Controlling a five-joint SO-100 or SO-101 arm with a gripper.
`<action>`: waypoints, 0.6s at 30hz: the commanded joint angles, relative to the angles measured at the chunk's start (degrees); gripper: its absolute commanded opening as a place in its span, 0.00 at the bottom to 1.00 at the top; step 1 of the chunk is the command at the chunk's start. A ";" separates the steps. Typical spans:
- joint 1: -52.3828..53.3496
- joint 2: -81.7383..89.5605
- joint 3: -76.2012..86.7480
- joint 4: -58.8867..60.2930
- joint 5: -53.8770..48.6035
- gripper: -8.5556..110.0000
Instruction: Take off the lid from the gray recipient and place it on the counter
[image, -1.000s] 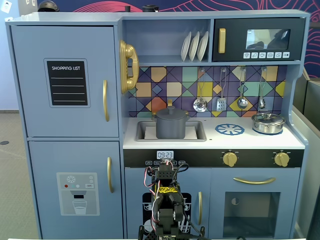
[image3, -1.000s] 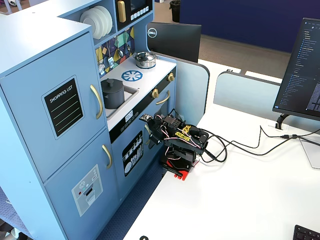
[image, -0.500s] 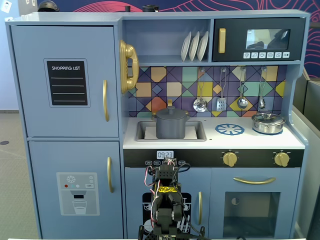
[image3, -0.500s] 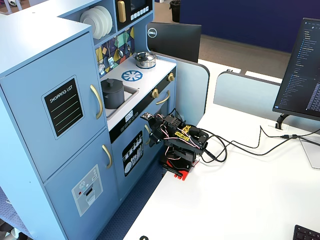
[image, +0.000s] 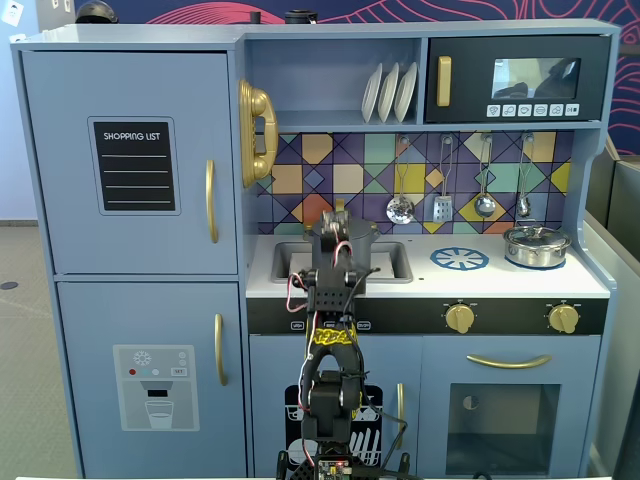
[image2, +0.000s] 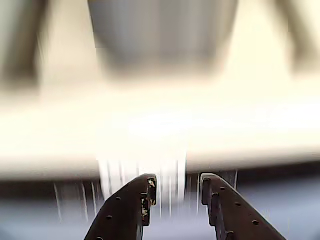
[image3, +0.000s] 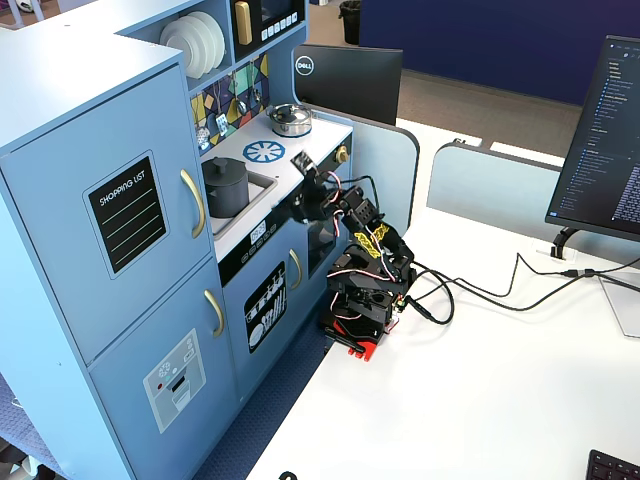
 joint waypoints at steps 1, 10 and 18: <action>0.18 -3.08 -5.10 -12.39 -1.23 0.07; -0.09 -10.46 -5.19 -29.88 0.26 0.15; -1.05 -16.87 -5.63 -39.20 0.09 0.20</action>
